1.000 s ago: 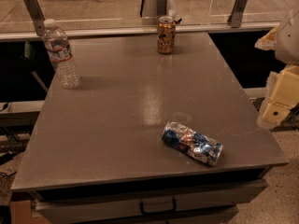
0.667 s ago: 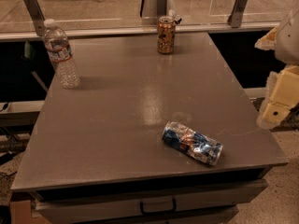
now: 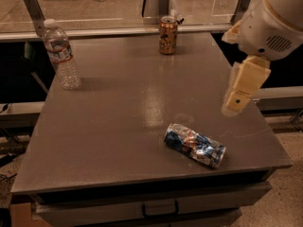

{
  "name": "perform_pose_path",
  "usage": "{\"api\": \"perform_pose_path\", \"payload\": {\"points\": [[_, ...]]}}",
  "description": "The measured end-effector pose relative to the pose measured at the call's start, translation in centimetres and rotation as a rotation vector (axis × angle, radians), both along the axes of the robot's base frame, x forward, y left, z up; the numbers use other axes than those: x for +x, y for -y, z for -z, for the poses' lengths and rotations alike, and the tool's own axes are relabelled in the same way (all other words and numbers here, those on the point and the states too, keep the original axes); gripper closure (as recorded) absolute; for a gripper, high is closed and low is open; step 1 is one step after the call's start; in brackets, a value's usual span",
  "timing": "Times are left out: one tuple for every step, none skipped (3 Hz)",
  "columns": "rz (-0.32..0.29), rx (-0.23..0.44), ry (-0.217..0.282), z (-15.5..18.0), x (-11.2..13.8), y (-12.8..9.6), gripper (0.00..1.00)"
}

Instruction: Move water bottle near orange can

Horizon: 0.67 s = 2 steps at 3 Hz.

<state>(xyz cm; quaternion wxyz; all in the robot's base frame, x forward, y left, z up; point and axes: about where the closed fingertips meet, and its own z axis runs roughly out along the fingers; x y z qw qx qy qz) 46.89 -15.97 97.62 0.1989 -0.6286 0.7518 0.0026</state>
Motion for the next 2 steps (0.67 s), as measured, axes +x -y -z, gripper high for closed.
{"api": "perform_pose_path", "payload": {"points": [[-0.105, 0.07, 0.033, -0.7, 3.4, -6.9, 0.0], [-0.213, 0.141, 0.06, -1.9, 5.5, -14.7, 0.0]]}}
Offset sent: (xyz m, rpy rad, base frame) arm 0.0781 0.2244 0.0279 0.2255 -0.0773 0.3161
